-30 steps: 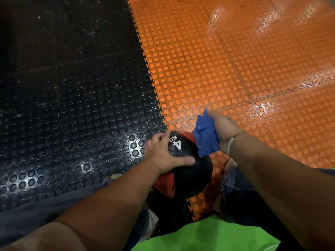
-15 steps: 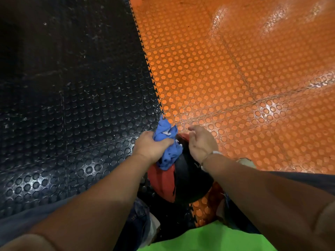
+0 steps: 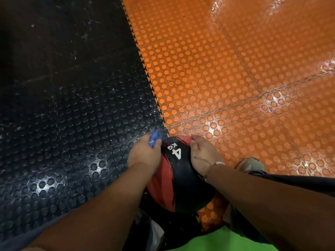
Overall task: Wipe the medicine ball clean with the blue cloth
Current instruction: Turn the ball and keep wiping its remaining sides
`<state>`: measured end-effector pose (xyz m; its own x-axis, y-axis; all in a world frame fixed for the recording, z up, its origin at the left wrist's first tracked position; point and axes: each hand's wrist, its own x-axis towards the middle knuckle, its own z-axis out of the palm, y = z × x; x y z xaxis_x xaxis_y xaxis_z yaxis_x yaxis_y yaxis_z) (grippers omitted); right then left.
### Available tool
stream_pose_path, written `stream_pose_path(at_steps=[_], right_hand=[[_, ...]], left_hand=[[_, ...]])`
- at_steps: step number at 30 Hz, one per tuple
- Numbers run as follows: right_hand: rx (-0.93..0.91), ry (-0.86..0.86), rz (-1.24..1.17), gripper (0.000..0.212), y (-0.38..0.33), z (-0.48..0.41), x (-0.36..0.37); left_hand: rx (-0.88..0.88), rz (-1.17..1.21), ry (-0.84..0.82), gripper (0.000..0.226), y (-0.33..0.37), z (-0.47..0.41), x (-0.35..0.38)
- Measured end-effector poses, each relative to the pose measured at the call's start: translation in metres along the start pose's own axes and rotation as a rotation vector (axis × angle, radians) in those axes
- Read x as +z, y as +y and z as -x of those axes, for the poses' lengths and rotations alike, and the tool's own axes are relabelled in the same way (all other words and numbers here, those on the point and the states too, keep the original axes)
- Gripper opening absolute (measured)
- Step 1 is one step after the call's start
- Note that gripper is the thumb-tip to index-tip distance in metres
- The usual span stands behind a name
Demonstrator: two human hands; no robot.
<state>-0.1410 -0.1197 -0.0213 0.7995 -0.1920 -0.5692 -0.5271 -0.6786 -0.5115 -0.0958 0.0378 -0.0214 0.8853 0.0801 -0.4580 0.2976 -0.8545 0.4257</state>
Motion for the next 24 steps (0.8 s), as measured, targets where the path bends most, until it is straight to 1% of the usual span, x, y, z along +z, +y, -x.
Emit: stream_pose_path(at_steps=[1, 2, 3, 4, 5, 6, 7, 9, 10, 11, 14, 15, 16, 17, 19, 20, 21, 24], right_hand=[[-0.011, -0.012, 0.012, 0.044, 0.0, 0.0, -0.001], [-0.024, -0.021, 0.019, 0.043, 0.001, -0.001, -0.003], [-0.033, -0.017, 0.02, 0.042, 0.003, -0.002, -0.003], [-0.03, -0.002, 0.011, 0.042, 0.005, -0.001, -0.003], [-0.019, 0.012, -0.002, 0.042, 0.006, 0.0, -0.001], [-0.016, 0.024, -0.008, 0.043, 0.006, 0.001, 0.0], [-0.017, 0.035, -0.011, 0.043, 0.005, 0.002, 0.002], [-0.014, 0.062, -0.002, 0.044, 0.003, 0.004, 0.005], [-0.006, 0.07, -0.008, 0.044, 0.003, 0.004, 0.005], [0.007, 0.069, -0.027, 0.042, 0.003, 0.002, 0.005], [0.042, 0.033, -0.118, 0.037, 0.005, 0.002, -0.001], [0.033, 0.032, -0.128, 0.041, 0.005, 0.003, -0.002], [0.019, 0.034, -0.12, 0.048, 0.004, 0.005, -0.003], [0.008, 0.032, -0.101, 0.05, 0.003, 0.007, -0.004], [0.012, 0.026, -0.062, 0.045, 0.002, 0.008, -0.003], [0.013, 0.031, -0.049, 0.044, 0.003, 0.007, -0.001], [0.015, 0.037, -0.048, 0.043, 0.003, 0.007, -0.001], [0.015, 0.045, -0.1, 0.04, 0.004, 0.006, -0.002]], left_hand=[[0.076, -0.032, 0.021, 0.036, 0.002, 0.008, 0.0], [0.246, -0.058, 0.08, 0.033, 0.006, 0.018, 0.002], [0.416, -0.055, 0.09, 0.032, 0.011, 0.029, 0.003], [0.552, -0.059, 0.069, 0.033, 0.014, 0.038, 0.005], [0.642, -0.086, 0.044, 0.031, 0.015, 0.039, 0.005], [0.639, -0.119, 0.013, 0.028, 0.017, 0.034, 0.003], [0.547, -0.132, -0.019, 0.025, 0.019, 0.025, 0.001], [0.3, -0.106, -0.051, 0.026, 0.024, 0.007, -0.004], [0.276, -0.126, -0.057, 0.028, 0.028, 0.003, -0.005], [0.323, -0.158, -0.076, 0.028, 0.033, 0.007, -0.005], [0.619, -0.122, -0.145, 0.023, 0.034, 0.033, -0.005], [0.658, -0.096, -0.147, 0.022, 0.029, 0.036, -0.005], [0.621, -0.077, -0.134, 0.023, 0.024, 0.034, -0.006], [0.514, -0.071, -0.106, 0.026, 0.02, 0.027, -0.006], [0.224, -0.032, -0.032, 0.033, 0.017, 0.014, -0.007], [0.135, -0.028, -0.004, 0.035, 0.019, 0.012, -0.007], [0.137, -0.059, 0.008, 0.034, 0.024, 0.014, -0.006], [0.389, -0.114, -0.03, 0.029, 0.037, 0.034, 0.0]])
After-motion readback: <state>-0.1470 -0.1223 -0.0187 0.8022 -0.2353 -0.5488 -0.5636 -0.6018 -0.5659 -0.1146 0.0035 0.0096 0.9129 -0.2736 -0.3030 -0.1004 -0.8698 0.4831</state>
